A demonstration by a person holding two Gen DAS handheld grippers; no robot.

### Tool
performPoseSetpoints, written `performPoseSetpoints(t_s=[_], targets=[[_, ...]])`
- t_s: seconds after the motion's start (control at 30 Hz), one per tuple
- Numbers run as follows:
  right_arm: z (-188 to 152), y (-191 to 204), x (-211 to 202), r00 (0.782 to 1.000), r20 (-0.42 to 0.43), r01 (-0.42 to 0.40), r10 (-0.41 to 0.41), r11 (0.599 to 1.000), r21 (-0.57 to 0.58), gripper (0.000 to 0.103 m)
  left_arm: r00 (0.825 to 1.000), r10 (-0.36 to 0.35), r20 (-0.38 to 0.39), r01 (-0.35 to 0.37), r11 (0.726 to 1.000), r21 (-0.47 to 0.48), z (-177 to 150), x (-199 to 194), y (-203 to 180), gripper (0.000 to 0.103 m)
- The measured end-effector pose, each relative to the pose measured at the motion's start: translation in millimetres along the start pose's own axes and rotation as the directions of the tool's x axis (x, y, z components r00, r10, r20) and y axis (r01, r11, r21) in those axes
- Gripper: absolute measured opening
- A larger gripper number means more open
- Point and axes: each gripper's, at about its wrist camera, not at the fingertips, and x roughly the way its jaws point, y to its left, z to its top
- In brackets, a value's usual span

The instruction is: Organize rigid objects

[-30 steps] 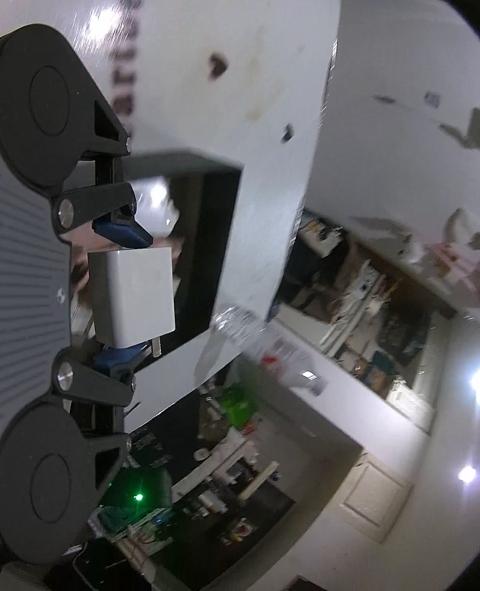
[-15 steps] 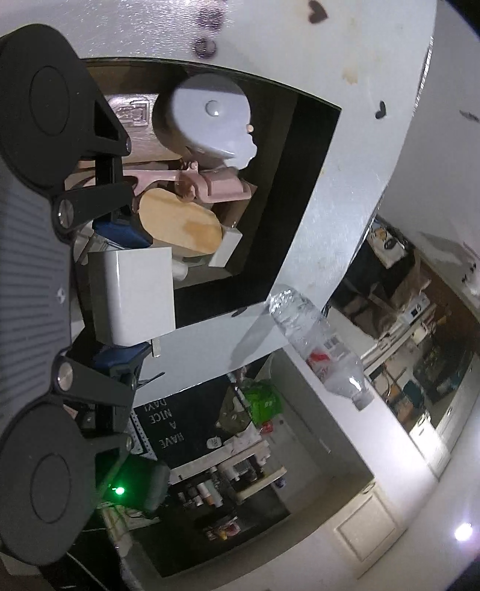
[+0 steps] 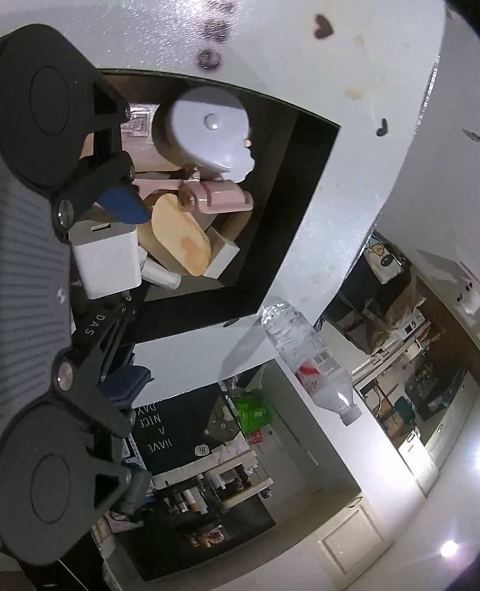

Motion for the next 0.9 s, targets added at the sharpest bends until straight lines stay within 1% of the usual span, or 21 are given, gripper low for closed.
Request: performPoseSetpoints(t_s=[0.3,0.37,0.47,0.6,0.73,0.9], targets=[[0.1,0.6,0.5,1.000,-0.002,0.002,-0.002,1.000,-0.003,0.010,0.999,0.040,0.018,-0.041,0.997,0.071,-3.9,-10.9,-7.2,0.091],[0.1,0.7,0.7,1.000,-0.002,0.002,-0.002,1.000,-0.003,0.010,0.998,0.049,0.025,-0.051,0.995,0.084,-4.5,-14.5,-8.4,0.095],[0.1,0.6,0.7,1.000,-0.002,0.003,-0.003,1.000,-0.004,0.010,0.997,0.066,0.045,-0.070,0.992,0.103,-6.1,-22.2,-9.0,0.099],[0.6,1.3,1.5,1.000,-0.004,0.008,-0.008,1.000,-0.004,0.010,0.994,0.094,0.061,-0.102,0.985,0.140,-7.1,-33.9,-9.6,0.102],[1.0,2.9,2.0,1.000,-0.007,0.015,-0.015,1.000,-0.006,0.009,0.985,0.145,0.096,-0.160,0.971,0.176,-9.8,-47.9,-8.8,0.103],[1.9,4.7,2.1,1.000,-0.010,0.023,-0.023,1.000,-0.010,0.009,0.966,0.208,0.154,-0.237,0.950,0.204,-12.2,-64.4,-6.5,0.103]])
